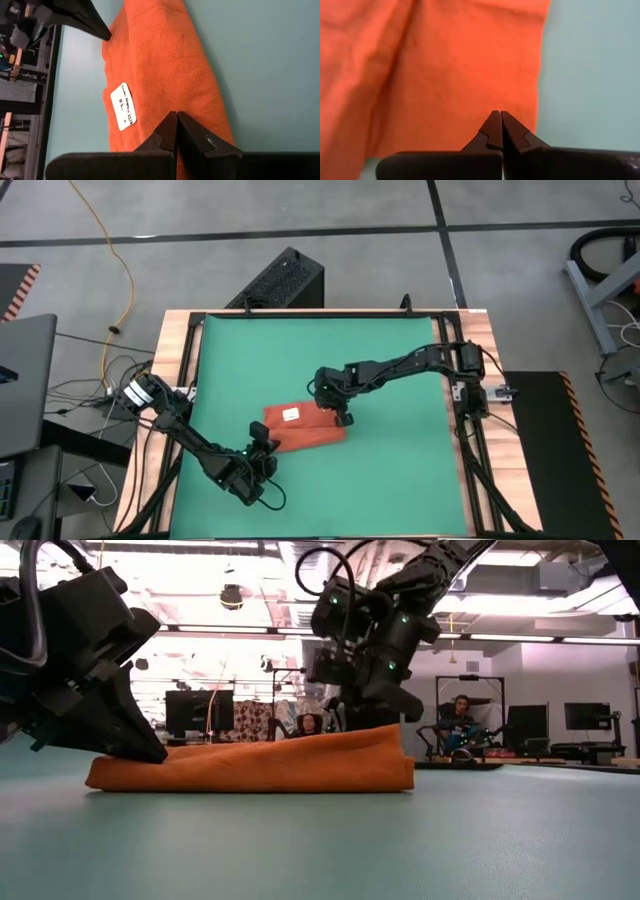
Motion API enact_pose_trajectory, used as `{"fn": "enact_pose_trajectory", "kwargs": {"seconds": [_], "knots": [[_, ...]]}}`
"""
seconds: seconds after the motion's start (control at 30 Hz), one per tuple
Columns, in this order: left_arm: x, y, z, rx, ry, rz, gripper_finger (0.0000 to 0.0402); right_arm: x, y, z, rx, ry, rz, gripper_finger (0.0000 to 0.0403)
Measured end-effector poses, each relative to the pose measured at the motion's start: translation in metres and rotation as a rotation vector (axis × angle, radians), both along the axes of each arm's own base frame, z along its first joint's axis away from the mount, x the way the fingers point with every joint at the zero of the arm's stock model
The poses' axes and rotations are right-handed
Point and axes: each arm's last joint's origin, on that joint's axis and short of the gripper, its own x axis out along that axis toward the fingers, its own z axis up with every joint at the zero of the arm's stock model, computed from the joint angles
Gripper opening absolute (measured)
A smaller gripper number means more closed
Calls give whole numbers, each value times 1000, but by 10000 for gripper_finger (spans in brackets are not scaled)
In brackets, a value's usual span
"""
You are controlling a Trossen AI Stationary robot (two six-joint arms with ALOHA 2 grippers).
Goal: Roll towel into tight, uniform cylinder
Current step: Roll the orange table napkin
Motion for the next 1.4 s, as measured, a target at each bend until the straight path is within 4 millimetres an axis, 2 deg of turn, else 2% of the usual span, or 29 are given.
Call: {"fn": "enact_pose_trajectory", "kwargs": {"seconds": [0.3, 0.57, 0.93, 1.03, 1.27, 1.4], "knots": [[-1, 1, 0, 1, 1, 7, 0, -14, 4, -17, 5, 74, -125, 5], [-2, 2, 0, 0, 2, 22, 0, -27, 30, -30, -5, 155, -224, 5], [-1, 2, 3, 29, -25, 22, 0, -31, 62, -32, -5, 168, -293, 4], [-2, 4, 4, 45, -15, 24, 0, -31, 68, -32, -52, 150, -327, 5], [-2, 6, 4, 42, -19, 34, 0, -39, 75, -6, -89, 73, -348, 6], [-2, 5, 4, 41, -22, 36, 0, -46, 76, 27, -93, -31, -404, 6]]}}
